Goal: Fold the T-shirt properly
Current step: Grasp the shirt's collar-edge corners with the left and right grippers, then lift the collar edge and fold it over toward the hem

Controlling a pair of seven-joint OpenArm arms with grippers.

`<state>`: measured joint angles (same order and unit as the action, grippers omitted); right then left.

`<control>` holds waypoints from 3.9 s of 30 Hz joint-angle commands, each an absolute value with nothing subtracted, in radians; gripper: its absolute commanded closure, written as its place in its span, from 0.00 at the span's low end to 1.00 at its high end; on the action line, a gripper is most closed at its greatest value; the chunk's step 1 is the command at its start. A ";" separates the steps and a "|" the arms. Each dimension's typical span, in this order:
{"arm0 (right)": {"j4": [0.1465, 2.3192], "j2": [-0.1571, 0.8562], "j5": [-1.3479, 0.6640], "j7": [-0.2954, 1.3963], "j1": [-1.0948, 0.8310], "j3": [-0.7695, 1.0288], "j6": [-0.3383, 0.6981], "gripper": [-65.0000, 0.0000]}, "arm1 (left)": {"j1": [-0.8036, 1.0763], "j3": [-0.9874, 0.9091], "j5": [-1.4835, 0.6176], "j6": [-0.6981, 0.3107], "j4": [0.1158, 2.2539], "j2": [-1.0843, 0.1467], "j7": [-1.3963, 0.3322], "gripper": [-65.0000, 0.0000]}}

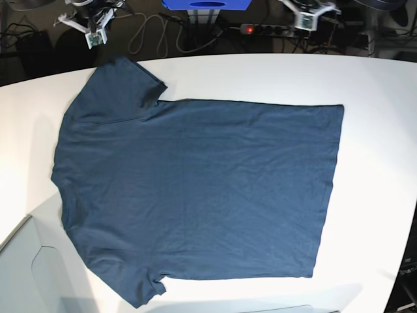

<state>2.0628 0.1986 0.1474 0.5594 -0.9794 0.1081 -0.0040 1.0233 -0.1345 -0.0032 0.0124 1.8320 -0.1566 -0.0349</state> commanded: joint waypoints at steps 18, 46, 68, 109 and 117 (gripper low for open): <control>2.111 0.183 0.163 0.553 -0.914 0.054 0.062 0.37 | 0.746 -0.397 -0.275 0.005 1.876 -0.159 -0.007 0.48; 2.111 0.185 0.163 0.555 -0.875 0.058 0.062 0.37 | 0.423 -0.358 -0.285 0.004 1.460 -0.196 -0.007 0.48; 2.114 0.162 0.163 0.545 -0.839 0.076 0.059 0.36 | 0.432 -0.312 -0.285 0.005 1.474 -0.188 -0.007 1.00; 1.857 0.150 0.163 0.555 -0.618 0.222 0.205 1.00 | 0.476 -0.312 -0.285 0.005 1.466 -0.188 -0.005 1.00; 1.911 0.150 0.163 0.553 -0.622 0.236 0.206 1.00 | 0.513 -0.314 -0.285 0.007 1.501 -0.188 -0.001 1.00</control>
<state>1.8904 0.1436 0.1669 0.5732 -0.6167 0.2306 0.2012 0.4984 -0.3103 -0.2878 0.0029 1.4899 -0.1825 0.0101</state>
